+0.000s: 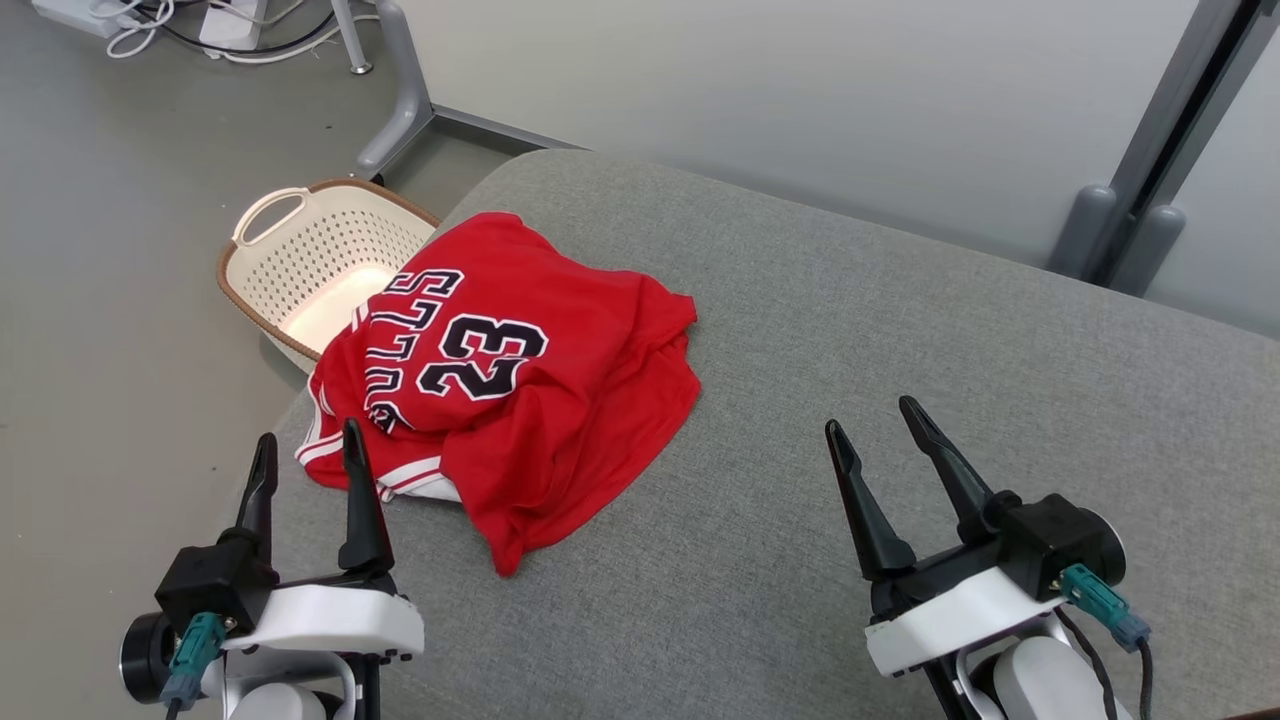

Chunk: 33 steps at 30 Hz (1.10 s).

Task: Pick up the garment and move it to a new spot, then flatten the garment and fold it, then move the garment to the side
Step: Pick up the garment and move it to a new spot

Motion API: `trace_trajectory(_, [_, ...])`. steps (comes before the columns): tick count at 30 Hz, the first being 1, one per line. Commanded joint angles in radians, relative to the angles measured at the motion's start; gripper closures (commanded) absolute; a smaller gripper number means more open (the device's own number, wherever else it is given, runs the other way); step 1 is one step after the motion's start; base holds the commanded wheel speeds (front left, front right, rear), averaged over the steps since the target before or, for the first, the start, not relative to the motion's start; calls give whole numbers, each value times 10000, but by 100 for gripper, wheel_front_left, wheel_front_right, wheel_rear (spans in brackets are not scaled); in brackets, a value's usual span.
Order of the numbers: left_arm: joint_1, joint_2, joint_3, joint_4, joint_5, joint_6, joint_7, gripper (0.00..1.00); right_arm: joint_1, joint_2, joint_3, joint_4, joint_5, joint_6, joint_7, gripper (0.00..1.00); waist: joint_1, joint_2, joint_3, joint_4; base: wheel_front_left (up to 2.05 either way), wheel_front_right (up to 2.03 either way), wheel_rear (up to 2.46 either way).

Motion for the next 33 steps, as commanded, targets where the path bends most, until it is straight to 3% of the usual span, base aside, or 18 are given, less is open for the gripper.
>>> trace_trajectory(1, [46, 36, 88, -11, 65, -14, -21, 0, -58, -78, 1, 24, 56, 1, -18, 0, 0, 0, -22, -16, 0, 0, 0])
trace_trajectory(7, [-197, 33, 484, 285, 327, -301, -21, 0, 214, -44, -285, -96, 111, 1, -18, 0, 0, 0, -53, -115, 0, 0, 0])
trace_trajectory(16, [-967, 253, 1630, 1013, 613, -916, -15, 0, -161, -280, -346, -562, 11, 1, -16, 0, 0, 0, 766, -1063, 0, 0, 0])
trace_trajectory(21, [-2067, 721, 1816, 2204, 738, -1188, 40, 0, -427, -906, -576, -1086, 249, -1, -8, 0, 0, 0, 1636, -1635, 0, 0, 0])
trace_trajectory(28, [-4192, 1313, 2178, 4552, -444, -1981, 2338, 0, -612, -1575, -1350, -2045, 508, 1, 401, 0, 0, 0, 2777, -2252, 0, 0, 0])
trace_trajectory(33, [-5162, 1996, 1881, 5806, -137, -1872, 3517, 0, -534, -1882, -1554, -2549, 680, 1, 574, 0, 0, 0, 3292, -2572, 0, 0, 0])
